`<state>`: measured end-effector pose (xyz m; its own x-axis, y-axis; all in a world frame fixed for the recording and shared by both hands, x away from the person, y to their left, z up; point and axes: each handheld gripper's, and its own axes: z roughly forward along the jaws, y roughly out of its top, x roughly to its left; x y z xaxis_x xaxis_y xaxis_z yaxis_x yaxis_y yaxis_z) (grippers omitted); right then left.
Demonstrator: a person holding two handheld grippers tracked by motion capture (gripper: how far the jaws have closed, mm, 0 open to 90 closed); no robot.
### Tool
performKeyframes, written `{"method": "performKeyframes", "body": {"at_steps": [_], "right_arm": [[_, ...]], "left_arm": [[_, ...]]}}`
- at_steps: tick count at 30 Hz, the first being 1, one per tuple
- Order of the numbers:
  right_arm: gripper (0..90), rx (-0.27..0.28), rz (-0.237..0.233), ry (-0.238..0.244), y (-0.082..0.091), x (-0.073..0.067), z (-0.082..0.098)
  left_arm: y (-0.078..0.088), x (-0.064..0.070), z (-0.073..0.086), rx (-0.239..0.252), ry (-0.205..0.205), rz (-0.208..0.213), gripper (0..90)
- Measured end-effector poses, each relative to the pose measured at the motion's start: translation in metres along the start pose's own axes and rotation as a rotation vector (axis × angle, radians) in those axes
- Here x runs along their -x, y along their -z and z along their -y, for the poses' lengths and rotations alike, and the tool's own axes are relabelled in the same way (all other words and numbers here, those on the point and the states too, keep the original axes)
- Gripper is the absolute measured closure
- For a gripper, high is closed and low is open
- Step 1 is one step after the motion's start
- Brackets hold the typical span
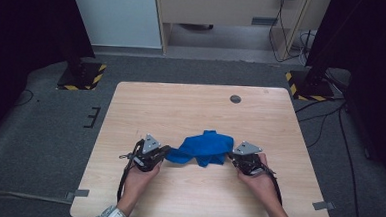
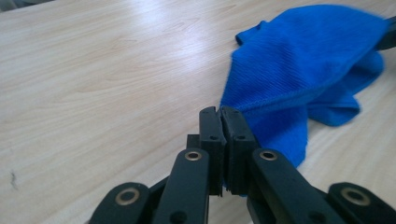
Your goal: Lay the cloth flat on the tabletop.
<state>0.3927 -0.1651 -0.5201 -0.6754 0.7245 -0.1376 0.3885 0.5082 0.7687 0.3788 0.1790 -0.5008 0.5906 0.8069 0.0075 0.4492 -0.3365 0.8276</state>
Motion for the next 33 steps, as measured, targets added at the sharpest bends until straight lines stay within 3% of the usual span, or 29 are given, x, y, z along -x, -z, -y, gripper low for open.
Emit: {"method": "performKeyframes", "body": {"at_steps": [3, 12, 20, 26, 33], "right_arm": [[89.3, -0.002, -0.001, -0.006, 0.01, 0.0, 0.002], [88.8, 0.011, -0.015, -0.012, 0.041, -0.008, 0.003], [84.9, 0.003, 0.015, -0.02, 0.008, 0.004, -0.006], [64.5, -0.007, 0.086, 0.003, -0.011, 0.001, -0.013], [59.8, 0.009, 0.096, 0.017, -0.024, -0.007, -0.019]], "left_arm": [[-0.005, -0.003, -0.005, 0.005, 0.007, 0.002, 87.7], [0.01, 0.001, -0.013, 0.052, 0.0, 0.02, 87.9], [0.015, -0.014, -0.017, 0.093, 0.045, -0.008, 88.3], [0.009, -0.033, -0.01, 0.06, 0.089, -0.03, 88.3], [0.01, -0.039, -0.01, 0.064, 0.088, -0.039, 88.3]]}}
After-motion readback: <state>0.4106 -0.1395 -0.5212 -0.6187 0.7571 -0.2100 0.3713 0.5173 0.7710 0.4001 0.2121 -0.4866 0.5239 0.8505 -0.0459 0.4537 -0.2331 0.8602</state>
